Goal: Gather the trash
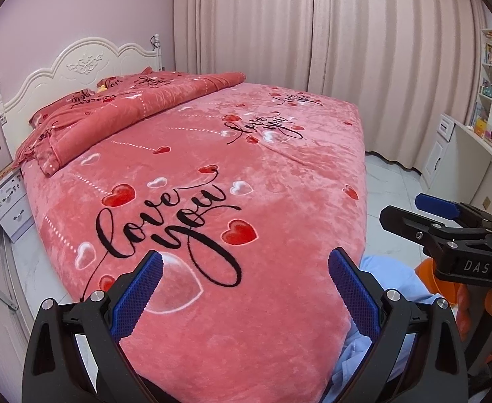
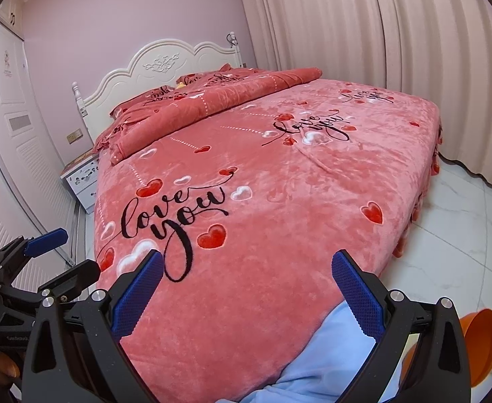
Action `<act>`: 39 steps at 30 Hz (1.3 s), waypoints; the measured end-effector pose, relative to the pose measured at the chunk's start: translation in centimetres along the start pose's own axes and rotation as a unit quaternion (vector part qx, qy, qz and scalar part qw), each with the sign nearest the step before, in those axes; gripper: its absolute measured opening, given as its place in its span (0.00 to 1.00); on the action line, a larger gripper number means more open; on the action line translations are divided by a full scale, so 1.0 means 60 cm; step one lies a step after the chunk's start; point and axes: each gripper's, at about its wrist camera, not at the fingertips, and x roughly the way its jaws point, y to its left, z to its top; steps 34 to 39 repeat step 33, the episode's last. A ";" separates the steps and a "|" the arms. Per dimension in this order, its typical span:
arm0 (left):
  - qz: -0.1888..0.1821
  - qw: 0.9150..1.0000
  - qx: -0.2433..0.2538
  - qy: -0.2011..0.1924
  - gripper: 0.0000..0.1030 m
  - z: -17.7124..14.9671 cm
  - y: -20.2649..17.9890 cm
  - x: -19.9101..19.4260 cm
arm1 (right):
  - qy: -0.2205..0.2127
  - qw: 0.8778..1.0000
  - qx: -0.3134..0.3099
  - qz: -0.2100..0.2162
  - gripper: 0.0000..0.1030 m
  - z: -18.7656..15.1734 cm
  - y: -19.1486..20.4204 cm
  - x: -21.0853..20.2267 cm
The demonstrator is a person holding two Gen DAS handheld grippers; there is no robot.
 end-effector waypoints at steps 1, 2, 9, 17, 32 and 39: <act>-0.001 1.000 0.000 0.000 0.94 0.000 0.000 0.000 | 0.000 1.000 0.002 0.000 0.95 0.000 0.001 0.000; -0.001 1.000 0.001 0.000 0.94 0.000 0.000 0.000 | 0.000 1.000 0.002 0.000 0.95 0.000 0.001 0.000; -0.003 1.000 0.002 0.001 0.94 0.000 -0.002 -0.001 | 0.001 1.000 0.002 0.002 0.95 0.001 0.001 0.000; 0.001 1.000 -0.001 0.002 0.94 0.002 0.000 0.002 | 0.004 1.000 0.004 0.004 0.95 0.002 0.002 0.002; 0.008 1.000 0.004 0.014 0.94 -0.002 0.000 0.014 | 0.012 1.000 0.007 0.008 0.95 0.002 -0.006 0.008; 0.009 1.000 0.005 0.016 0.94 -0.003 -0.001 0.014 | 0.012 1.000 0.006 0.007 0.95 0.002 -0.006 0.008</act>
